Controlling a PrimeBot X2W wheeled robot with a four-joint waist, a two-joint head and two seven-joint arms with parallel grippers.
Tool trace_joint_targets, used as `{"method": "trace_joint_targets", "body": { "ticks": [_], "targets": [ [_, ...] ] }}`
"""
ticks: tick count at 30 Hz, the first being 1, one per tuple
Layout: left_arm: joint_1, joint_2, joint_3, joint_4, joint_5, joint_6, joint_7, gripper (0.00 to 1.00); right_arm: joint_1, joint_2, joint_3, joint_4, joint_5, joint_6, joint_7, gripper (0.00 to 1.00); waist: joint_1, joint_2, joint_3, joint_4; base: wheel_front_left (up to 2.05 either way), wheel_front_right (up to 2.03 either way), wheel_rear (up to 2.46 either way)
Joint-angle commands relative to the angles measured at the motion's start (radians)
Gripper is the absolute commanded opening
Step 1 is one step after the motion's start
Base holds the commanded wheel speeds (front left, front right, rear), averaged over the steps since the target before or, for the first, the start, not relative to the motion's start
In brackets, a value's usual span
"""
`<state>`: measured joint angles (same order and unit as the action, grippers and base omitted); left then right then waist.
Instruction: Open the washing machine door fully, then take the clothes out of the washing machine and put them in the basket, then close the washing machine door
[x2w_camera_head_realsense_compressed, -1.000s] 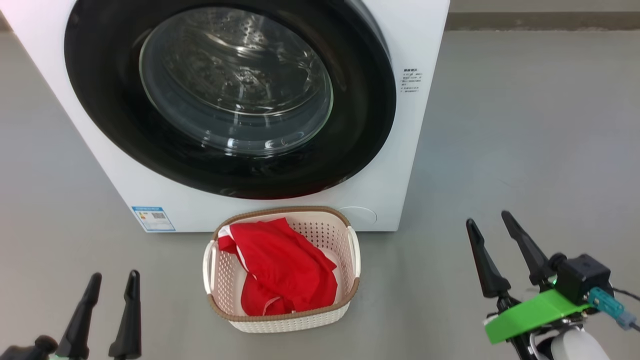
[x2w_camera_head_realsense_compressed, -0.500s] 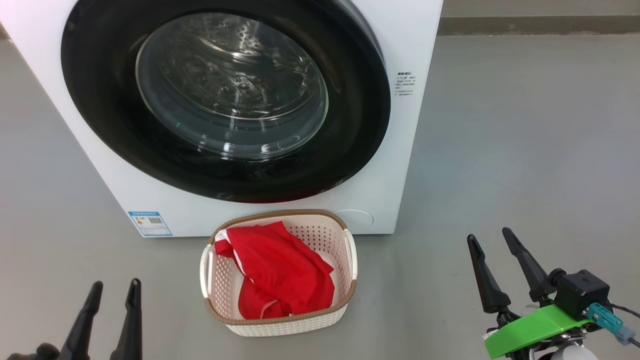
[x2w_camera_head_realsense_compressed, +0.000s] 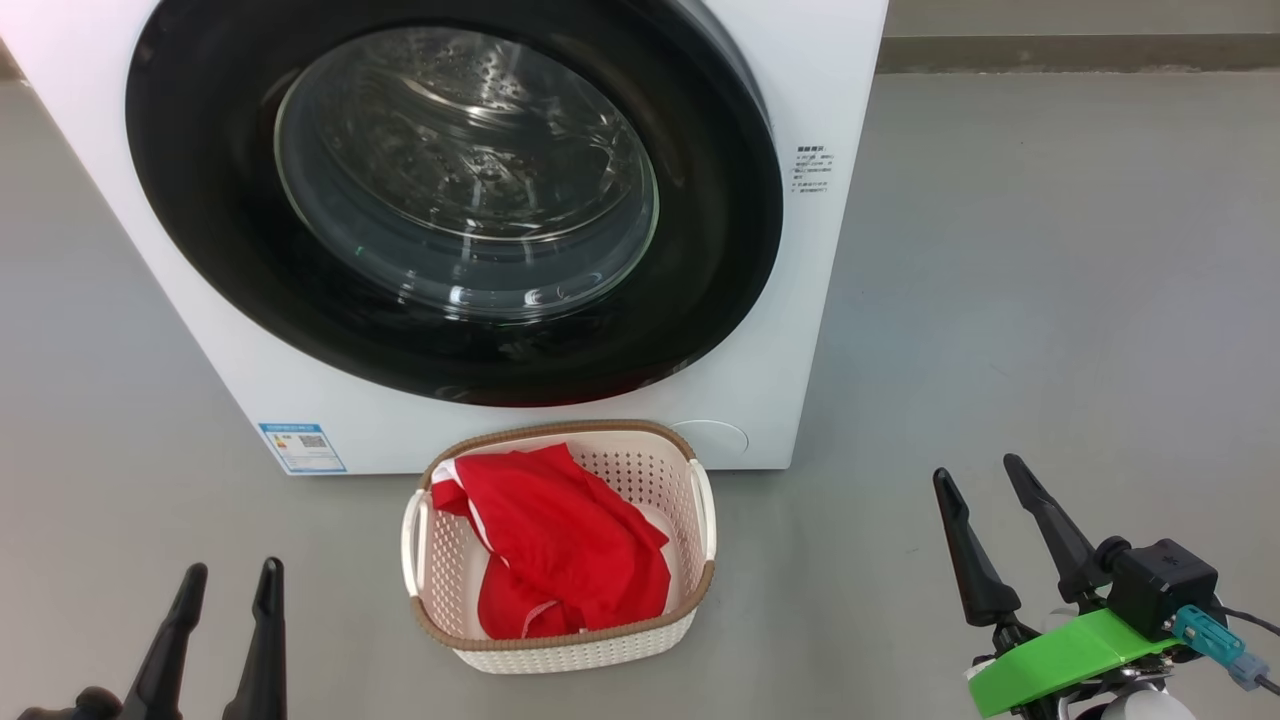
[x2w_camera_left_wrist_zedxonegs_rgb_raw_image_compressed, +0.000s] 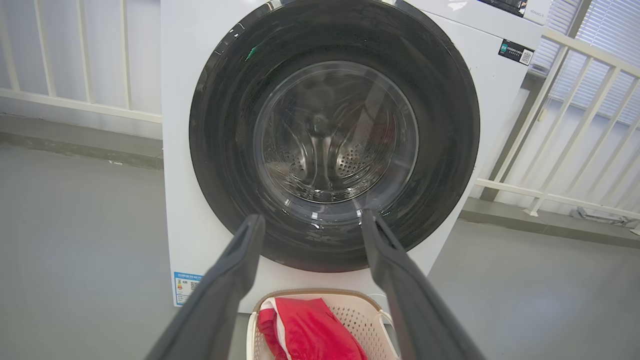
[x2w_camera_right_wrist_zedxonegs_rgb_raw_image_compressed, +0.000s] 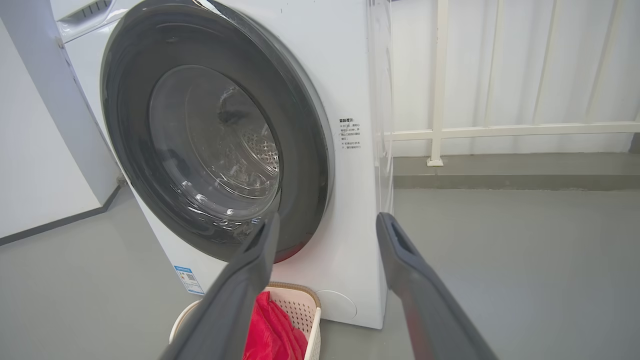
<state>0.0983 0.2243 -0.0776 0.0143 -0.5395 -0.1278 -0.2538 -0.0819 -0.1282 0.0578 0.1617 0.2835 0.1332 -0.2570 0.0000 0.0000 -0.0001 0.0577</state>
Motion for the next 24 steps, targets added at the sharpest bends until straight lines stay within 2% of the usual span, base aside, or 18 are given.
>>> {"method": "trace_joint_targets", "body": {
  "ticks": [1, 24],
  "targets": [
    [-0.028, 0.017, 0.035, -0.018, 0.008, -0.003, -0.008, 1.0, -0.015, -0.007, 0.028, -0.028, -0.012, -0.002, -0.005, 1.0, 0.0, 0.0, 0.0, 0.0, 0.0, 0.0, 0.0],
    [-0.028, 0.024, 0.027, -0.013, -0.004, -0.003, -0.008, 1.0, -0.016, -0.005, 0.03, -0.03, -0.014, -0.002, -0.005, 1.0, 0.0, 0.0, 0.001, 0.002, 0.0, 0.0, 0.0]
  ]
}}
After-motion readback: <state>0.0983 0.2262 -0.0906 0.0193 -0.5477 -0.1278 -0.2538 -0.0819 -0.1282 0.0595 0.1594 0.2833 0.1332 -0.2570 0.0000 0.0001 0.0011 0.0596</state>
